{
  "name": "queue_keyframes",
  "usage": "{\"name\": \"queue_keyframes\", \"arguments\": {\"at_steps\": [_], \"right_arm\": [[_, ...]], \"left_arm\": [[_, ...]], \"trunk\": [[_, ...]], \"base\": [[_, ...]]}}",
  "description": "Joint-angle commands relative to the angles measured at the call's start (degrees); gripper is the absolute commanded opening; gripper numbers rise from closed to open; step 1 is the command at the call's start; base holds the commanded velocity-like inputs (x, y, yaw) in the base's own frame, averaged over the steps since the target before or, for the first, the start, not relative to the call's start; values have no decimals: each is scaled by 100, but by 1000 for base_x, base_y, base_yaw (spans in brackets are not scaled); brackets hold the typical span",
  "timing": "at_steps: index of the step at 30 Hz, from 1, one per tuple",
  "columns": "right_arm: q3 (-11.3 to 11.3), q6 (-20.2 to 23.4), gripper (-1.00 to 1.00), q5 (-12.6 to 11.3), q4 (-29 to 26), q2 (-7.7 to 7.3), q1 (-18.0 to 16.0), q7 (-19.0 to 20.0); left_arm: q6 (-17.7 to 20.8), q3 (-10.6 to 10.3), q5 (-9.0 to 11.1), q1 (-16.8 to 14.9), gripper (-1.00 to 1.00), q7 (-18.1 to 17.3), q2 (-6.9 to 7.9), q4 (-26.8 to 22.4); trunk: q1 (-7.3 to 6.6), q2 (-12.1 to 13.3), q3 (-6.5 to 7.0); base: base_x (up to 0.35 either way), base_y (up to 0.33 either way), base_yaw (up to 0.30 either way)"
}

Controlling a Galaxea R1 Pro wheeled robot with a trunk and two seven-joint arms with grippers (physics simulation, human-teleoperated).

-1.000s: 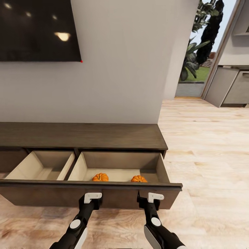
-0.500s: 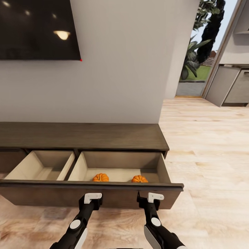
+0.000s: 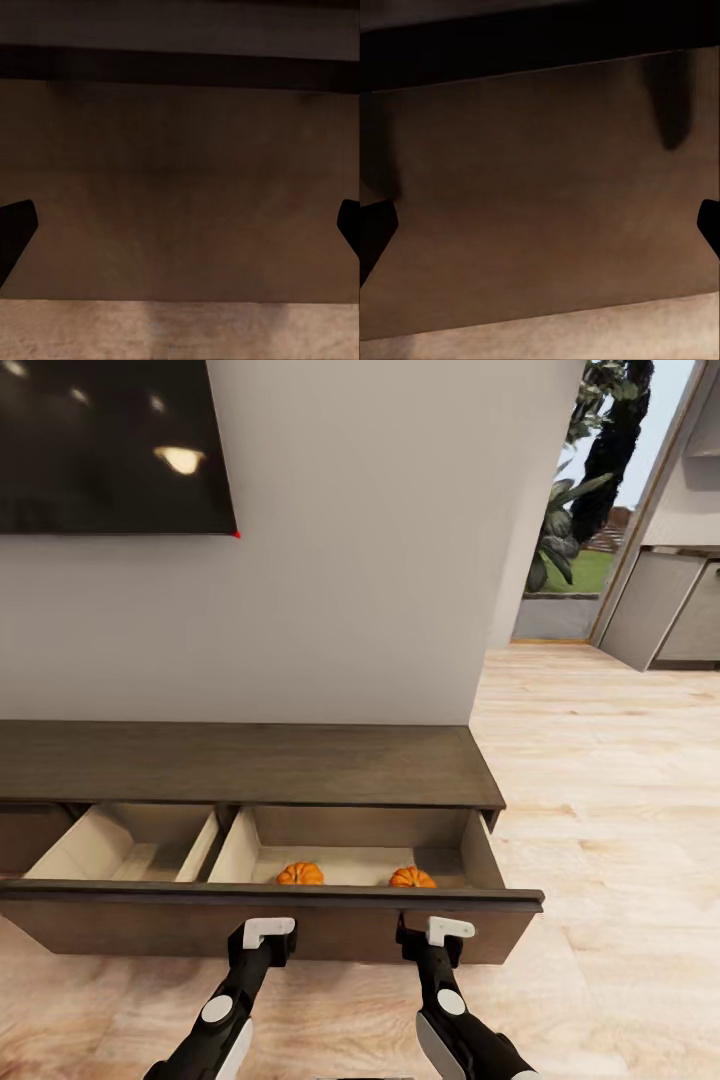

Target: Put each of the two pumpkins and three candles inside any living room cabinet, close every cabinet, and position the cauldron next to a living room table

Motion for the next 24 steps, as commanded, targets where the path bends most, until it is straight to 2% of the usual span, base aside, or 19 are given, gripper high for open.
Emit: {"name": "queue_keyframes", "arguments": {"at_steps": [1, 24], "right_arm": [[6, 4, 100, 24, -4, 1, -3, 4], [6, 0, 100, 24, -4, 8, -3, 3]], "left_arm": [[-1, -1, 0, 1, 100, 0, 0, 2], [8, 3, -2, -1, 100, 0, 0, 3]], "trunk": [[0, 0, 0], [0, 0, 0]], "base": [[238, 78, 0], [202, 4, 0]]}}
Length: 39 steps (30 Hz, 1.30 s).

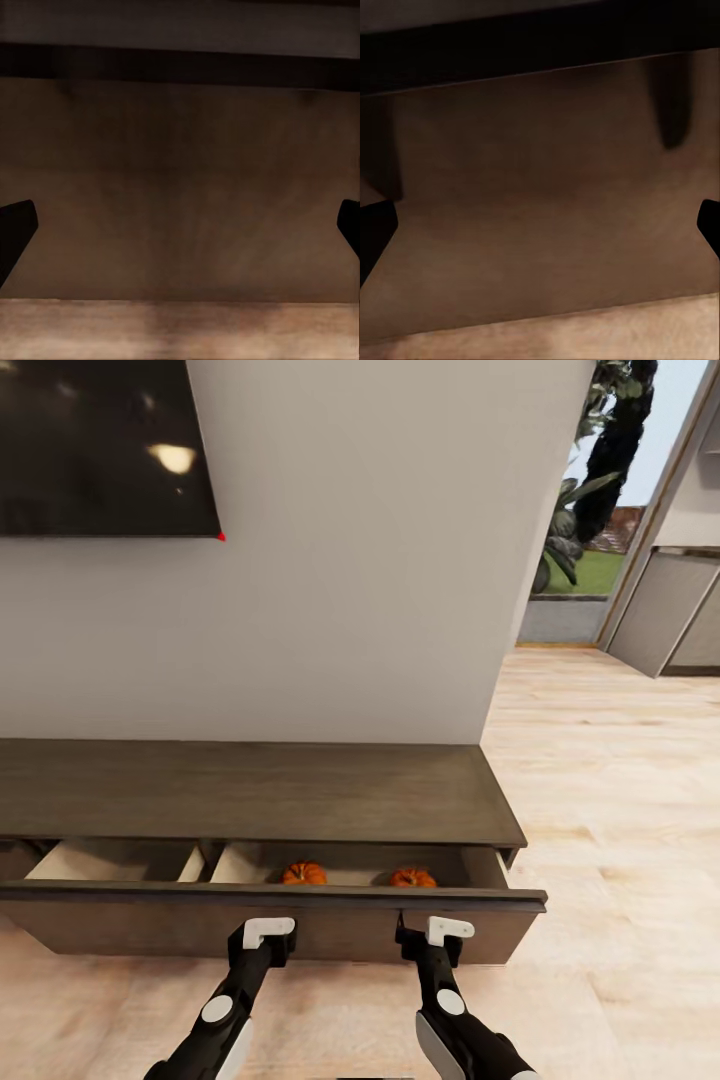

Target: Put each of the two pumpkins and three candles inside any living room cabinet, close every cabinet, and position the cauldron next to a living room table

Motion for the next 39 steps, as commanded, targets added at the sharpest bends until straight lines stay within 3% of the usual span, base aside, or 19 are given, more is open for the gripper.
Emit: {"name": "queue_keyframes", "arguments": {"at_steps": [1, 15, 39], "right_arm": [[5, 3, 100, 21, -3, 1, -3, 4], [5, 4, 100, 21, -3, 3, -3, 3], [5, -1, 100, 21, -5, 11, -3, 5]], "left_arm": [[0, 0, 1, -1, 100, 0, 0, 1], [0, -1, -1, -1, 100, 0, 0, 0], [-9, -4, 2, -2, 100, 0, 0, 1]], "trunk": [[0, 0, 1], [0, 0, 1], [0, 0, 1]], "base": [[217, 0, 0], [178, 0, 0], [84, 4, 0]]}}
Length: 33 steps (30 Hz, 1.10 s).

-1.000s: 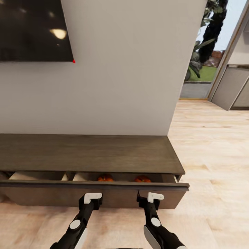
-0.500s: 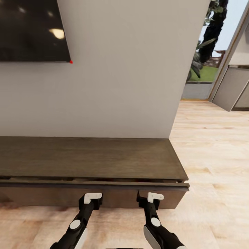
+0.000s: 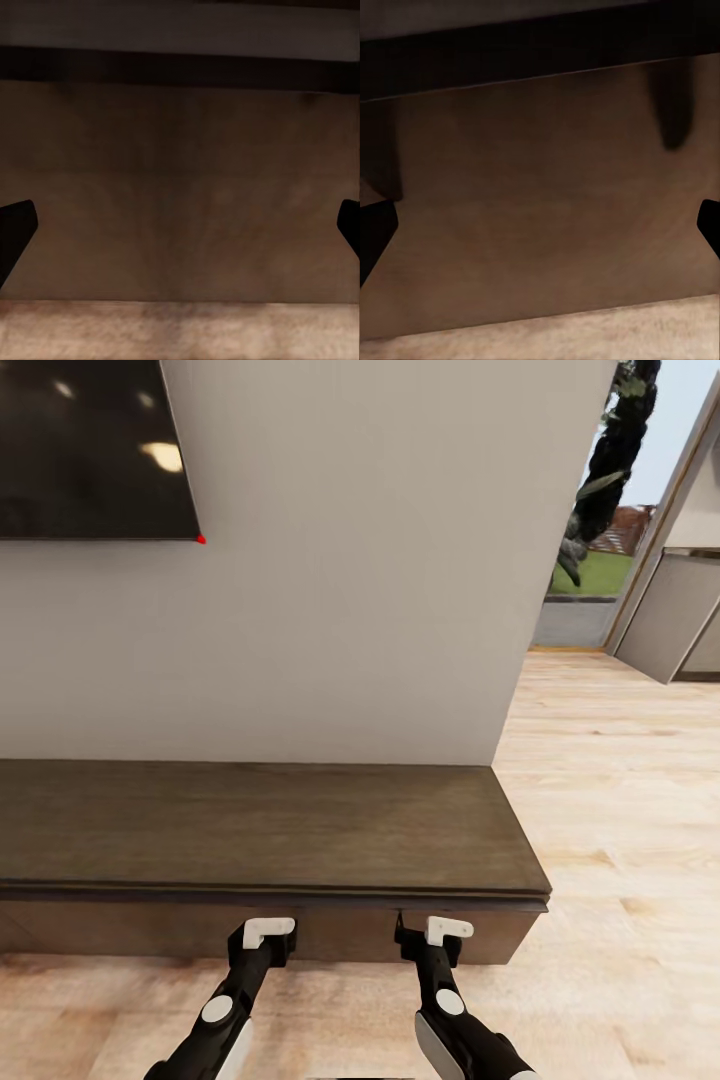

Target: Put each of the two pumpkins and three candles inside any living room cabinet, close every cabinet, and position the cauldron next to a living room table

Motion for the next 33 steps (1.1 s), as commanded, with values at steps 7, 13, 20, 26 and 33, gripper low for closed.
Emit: {"name": "queue_keyframes", "arguments": {"at_steps": [7, 13, 20, 26, 33], "right_arm": [[0, -1, 100, 8, 1, 0, -3, -1], [0, 21, 100, 10, -6, 0, -3, 1], [-7, 536, 100, -46, -177, -30, -11, 28], [-322, 2323, 100, -260, -1260, -57, 79, 10], [-979, 4396, 100, -968, -2179, -64, 352, 6]], "left_arm": [[-1, -2, 0, 1, 100, 0, 0, 0], [10, 0, 1, 2, 100, 0, 0, 0], [171, 1, 11, 4, 100, -20, -5, -15], [1889, 8, 18, 5, 100, -59, 4, -591], [4479, 590, 14, 0, 100, -72, -24, -1459]], "trunk": [[0, 0, 0], [0, 0, 0], [0, 0, 0], [0, 0, 0], [-2, 1, 23]], "base": [[4, 2, 0], [-240, 0, 0], [-315, 0, 0], [-140, 0, 0], [-16, 0, 0]]}}
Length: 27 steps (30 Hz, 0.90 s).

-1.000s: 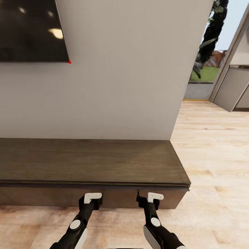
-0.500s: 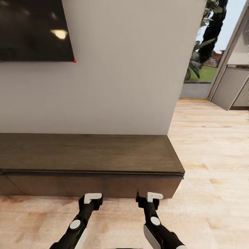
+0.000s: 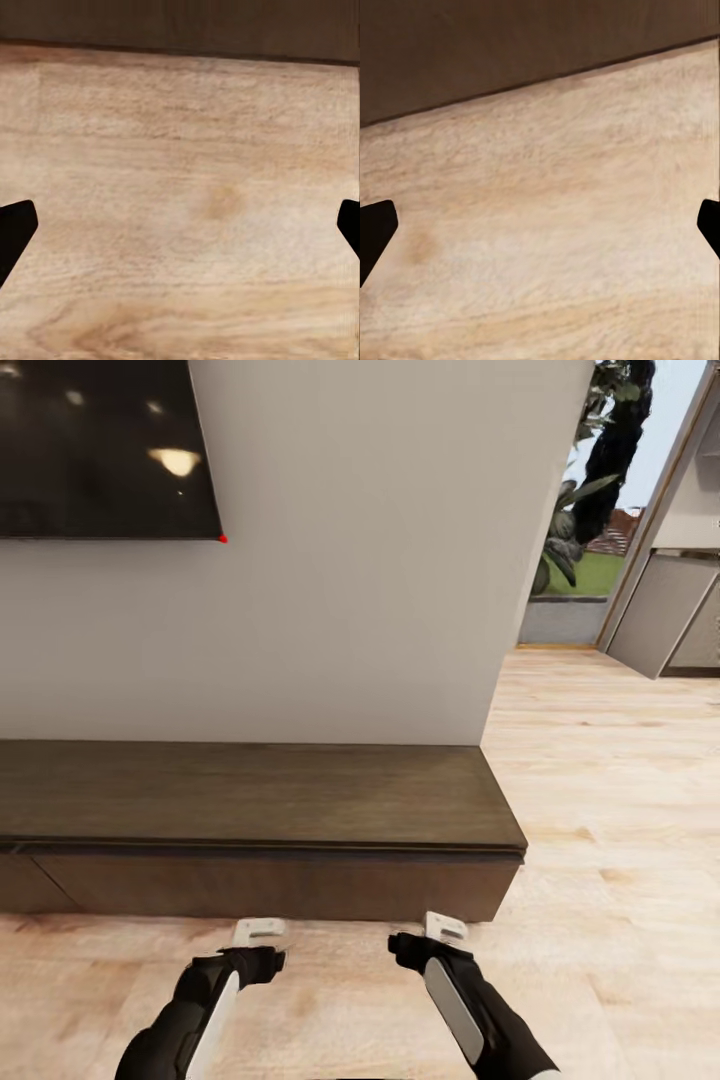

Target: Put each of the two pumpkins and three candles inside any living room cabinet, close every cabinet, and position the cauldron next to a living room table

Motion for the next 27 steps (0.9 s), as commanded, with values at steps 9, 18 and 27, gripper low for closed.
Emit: {"name": "queue_keyframes", "arguments": {"at_steps": [9, 18, 27], "right_arm": [[-108, 352, 100, -329, -43, -15, 274, -24], [-114, 365, 100, -380, -60, -57, 517, -17], [-112, 395, 100, -402, -61, -53, 526, -10]], "left_arm": [[1231, 92, -2, -1, 100, -1, -133, -62], [1305, 128, 6, -1, 100, 14, -169, -54], [1325, 139, 14, -2, 100, 2, -172, -45]], "trunk": [[-23, 12, 200], [-121, 175, 383], [-319, 536, 545]], "base": [[0, 0, 0], [0, 0, 0], [-21, 0, 0]]}}
